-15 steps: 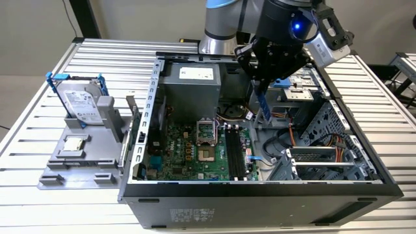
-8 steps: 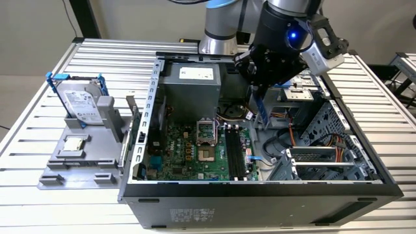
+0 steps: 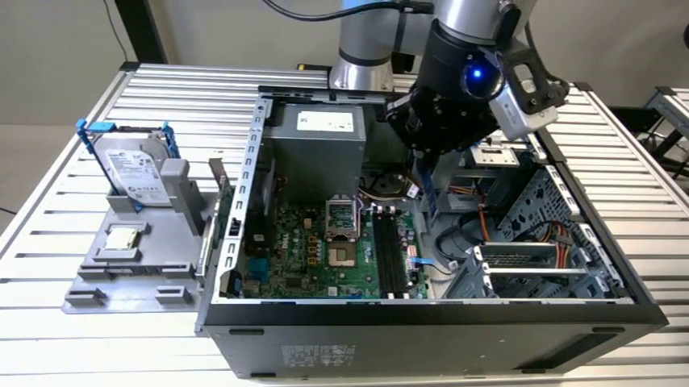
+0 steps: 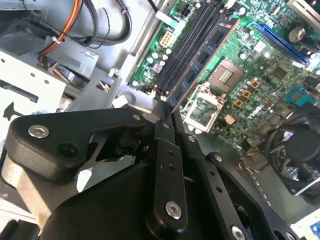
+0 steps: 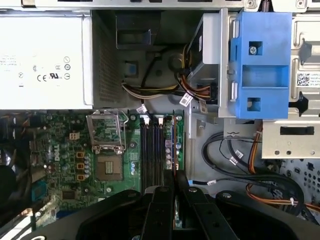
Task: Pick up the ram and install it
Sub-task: 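Insert the ram into the slot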
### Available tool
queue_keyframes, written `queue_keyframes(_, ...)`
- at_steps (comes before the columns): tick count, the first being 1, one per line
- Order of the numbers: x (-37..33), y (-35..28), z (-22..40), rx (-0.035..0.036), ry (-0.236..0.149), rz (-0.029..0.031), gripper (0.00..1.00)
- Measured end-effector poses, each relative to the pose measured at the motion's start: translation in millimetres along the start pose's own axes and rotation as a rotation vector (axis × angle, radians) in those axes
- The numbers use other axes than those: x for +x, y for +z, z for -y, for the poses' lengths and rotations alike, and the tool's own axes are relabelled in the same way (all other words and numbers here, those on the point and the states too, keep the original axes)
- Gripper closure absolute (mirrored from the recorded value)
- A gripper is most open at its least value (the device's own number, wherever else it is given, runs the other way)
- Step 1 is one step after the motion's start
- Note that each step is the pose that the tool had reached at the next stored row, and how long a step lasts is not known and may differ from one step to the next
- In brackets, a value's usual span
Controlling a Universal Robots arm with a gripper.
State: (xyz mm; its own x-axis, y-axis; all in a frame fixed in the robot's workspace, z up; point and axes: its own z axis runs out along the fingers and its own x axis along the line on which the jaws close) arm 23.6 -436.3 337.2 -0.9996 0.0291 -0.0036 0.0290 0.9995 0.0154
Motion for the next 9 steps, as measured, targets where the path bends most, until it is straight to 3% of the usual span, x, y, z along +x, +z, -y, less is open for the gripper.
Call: queue_keyframes(9,0.1,16.4,0.2,0.0001,0.005,0.0001,1.0)
